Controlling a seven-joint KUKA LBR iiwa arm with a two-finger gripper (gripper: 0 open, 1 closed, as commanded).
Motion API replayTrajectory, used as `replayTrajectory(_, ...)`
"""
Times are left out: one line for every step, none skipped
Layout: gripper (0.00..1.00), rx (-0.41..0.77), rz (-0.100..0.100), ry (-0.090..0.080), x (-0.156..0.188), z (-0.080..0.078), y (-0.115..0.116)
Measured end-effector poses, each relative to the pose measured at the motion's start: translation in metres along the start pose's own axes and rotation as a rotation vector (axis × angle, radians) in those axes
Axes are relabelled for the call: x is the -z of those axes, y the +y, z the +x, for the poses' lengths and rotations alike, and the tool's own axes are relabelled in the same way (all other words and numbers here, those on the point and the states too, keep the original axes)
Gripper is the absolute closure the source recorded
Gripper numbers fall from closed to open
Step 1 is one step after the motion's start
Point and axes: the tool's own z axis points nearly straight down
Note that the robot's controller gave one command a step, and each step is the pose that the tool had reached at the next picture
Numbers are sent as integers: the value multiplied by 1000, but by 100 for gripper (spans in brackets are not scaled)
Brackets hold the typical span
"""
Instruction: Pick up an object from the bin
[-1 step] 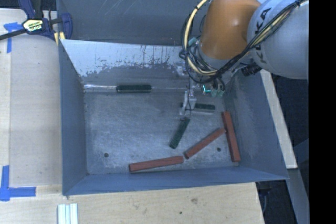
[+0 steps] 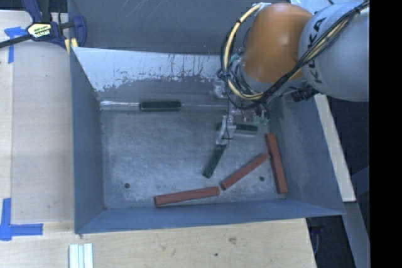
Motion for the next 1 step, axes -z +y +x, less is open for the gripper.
replayTrajectory(0,-118,3,15,-61,57,-31)
